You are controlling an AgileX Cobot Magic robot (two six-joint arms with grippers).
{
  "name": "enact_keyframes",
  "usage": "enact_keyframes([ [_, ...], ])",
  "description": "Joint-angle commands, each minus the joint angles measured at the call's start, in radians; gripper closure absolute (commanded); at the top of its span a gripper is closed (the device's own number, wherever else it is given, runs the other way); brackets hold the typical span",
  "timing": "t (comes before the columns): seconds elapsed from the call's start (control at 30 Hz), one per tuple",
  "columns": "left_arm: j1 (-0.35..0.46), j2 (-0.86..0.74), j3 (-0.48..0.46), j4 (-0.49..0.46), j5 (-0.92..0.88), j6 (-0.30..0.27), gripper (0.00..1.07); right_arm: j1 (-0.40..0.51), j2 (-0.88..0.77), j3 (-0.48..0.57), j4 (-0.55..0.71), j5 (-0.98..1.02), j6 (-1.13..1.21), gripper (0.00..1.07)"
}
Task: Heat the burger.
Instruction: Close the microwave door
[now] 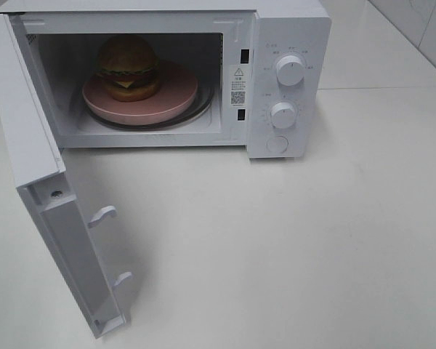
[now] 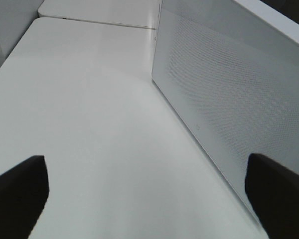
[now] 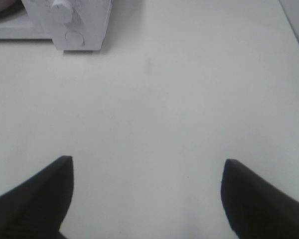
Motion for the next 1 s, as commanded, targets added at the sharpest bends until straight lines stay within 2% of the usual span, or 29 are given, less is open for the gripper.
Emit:
enact_keyframes([
  [0.03,0.005,-0.015,0.004,-0.005,-0.002,-0.002,0.07,-0.008,-0.049,0.01,0.001,-0.02,-0.007,0.31],
  [0.17,0.005,-0.015,0.004,-0.005,-0.002,-0.002,0.07,-0.013,-0.13,0.042,0.003,-0.074,-0.005,0.31],
  [0.27,0.005,-0.011,0.004,-0.004,-0.002,-0.002,0.07,-0.046,-0.129,0.042,0.005,-0.074,-0.006,0.31],
  [1.0,0.005,-0.009,0.004,-0.001,-0.002,-0.002,0.07,-0.045,-0.129,0.04,0.004,-0.075,-0.005,0.31],
])
